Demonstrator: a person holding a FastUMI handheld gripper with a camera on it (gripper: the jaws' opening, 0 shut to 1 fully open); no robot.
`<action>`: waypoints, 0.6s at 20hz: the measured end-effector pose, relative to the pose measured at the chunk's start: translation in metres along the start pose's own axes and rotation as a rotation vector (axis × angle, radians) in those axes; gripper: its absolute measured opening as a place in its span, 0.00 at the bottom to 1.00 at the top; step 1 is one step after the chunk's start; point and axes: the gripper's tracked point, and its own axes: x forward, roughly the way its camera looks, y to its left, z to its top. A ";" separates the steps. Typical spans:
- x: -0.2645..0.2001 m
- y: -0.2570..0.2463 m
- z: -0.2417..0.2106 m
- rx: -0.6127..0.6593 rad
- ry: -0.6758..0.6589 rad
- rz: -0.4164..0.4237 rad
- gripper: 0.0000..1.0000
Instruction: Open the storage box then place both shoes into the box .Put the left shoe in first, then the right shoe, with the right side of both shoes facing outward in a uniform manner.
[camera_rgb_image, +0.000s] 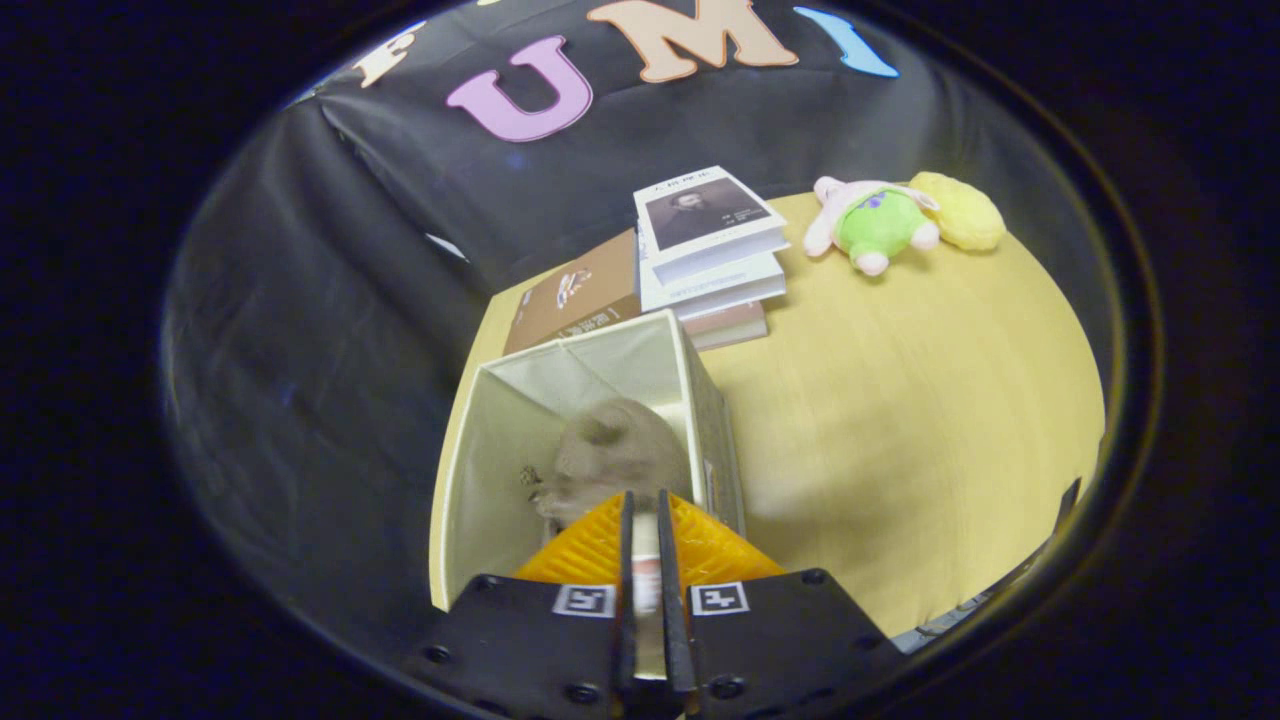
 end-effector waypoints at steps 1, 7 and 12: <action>-0.001 0.001 0.003 -0.004 -0.010 0.008 0.22; -0.027 0.018 0.020 -0.067 -0.107 0.134 0.87; -0.074 0.017 0.046 -0.150 -0.255 0.234 1.00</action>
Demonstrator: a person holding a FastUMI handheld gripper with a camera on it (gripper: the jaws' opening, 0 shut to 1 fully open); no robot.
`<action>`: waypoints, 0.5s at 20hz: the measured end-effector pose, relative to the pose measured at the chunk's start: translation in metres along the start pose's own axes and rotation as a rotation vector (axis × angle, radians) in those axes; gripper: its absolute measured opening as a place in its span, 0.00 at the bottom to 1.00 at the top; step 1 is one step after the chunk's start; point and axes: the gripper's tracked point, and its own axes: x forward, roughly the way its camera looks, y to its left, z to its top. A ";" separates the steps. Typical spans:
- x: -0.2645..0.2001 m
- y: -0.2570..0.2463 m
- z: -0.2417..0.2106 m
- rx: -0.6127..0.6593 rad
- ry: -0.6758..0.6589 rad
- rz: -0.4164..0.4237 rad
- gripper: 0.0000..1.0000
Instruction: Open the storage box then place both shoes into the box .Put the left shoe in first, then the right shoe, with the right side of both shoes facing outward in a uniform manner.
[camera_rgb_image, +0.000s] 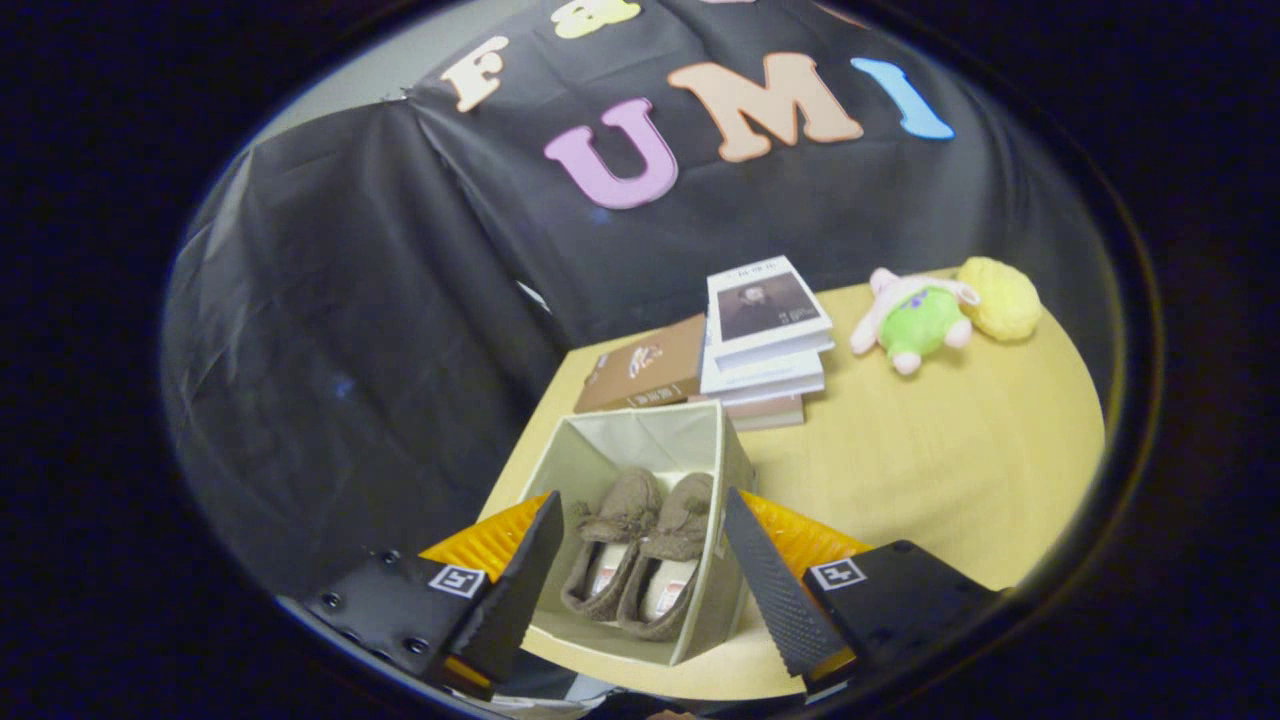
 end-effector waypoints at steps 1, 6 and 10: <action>-0.010 -0.003 0.011 -0.025 -0.039 0.008 1.00; -0.062 -0.033 0.056 -0.139 -0.209 -0.037 1.00; -0.104 -0.064 0.082 -0.207 -0.312 -0.098 1.00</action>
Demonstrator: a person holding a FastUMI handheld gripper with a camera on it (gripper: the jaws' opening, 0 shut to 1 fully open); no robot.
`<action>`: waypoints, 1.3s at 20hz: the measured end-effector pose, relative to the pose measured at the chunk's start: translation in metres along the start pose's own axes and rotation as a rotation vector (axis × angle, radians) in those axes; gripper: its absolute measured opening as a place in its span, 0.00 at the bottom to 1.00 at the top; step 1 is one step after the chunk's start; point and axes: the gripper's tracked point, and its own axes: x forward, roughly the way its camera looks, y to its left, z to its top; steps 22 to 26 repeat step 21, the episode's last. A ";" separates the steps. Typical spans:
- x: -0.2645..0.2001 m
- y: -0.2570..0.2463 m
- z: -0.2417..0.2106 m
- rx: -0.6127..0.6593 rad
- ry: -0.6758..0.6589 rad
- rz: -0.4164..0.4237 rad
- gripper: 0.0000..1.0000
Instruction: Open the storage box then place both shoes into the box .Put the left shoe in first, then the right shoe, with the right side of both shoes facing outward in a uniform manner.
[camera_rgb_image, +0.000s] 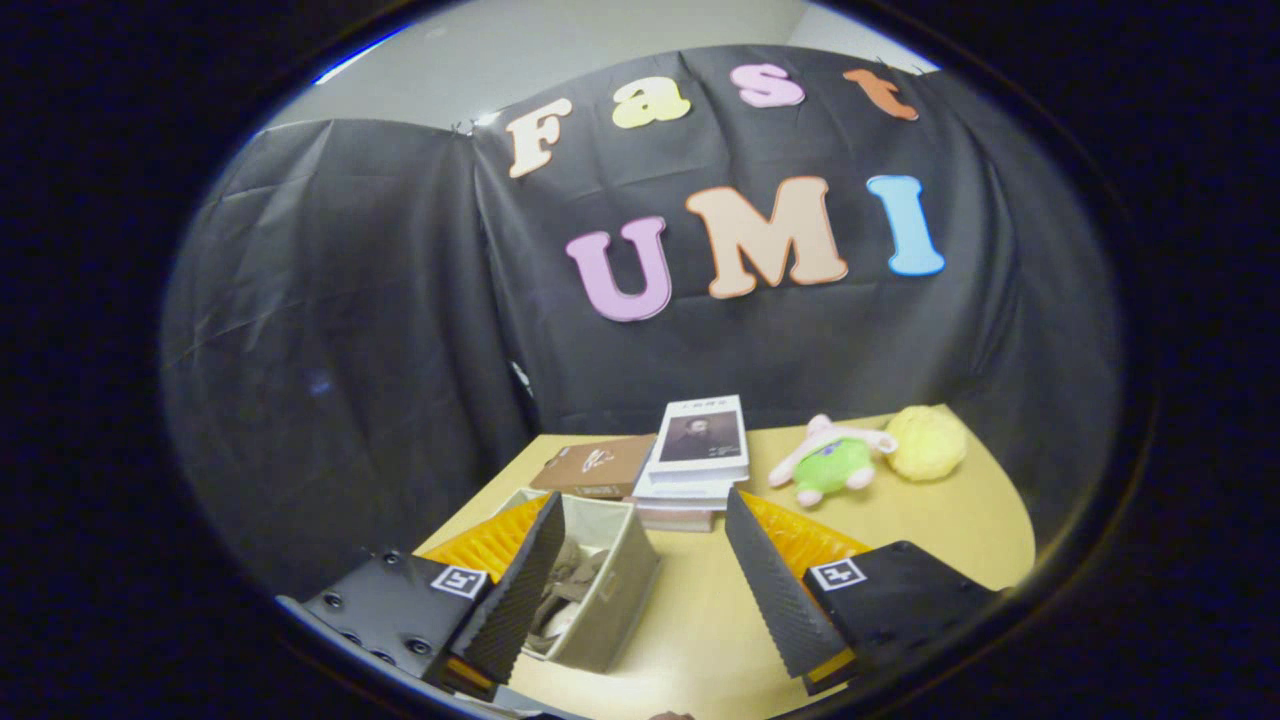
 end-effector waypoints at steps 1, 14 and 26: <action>-0.009 -0.011 0.005 -0.012 -0.015 -0.017 1.00; -0.063 -0.119 0.037 -0.152 -0.240 -0.231 1.00; -0.072 -0.126 0.047 -0.175 -0.278 -0.238 1.00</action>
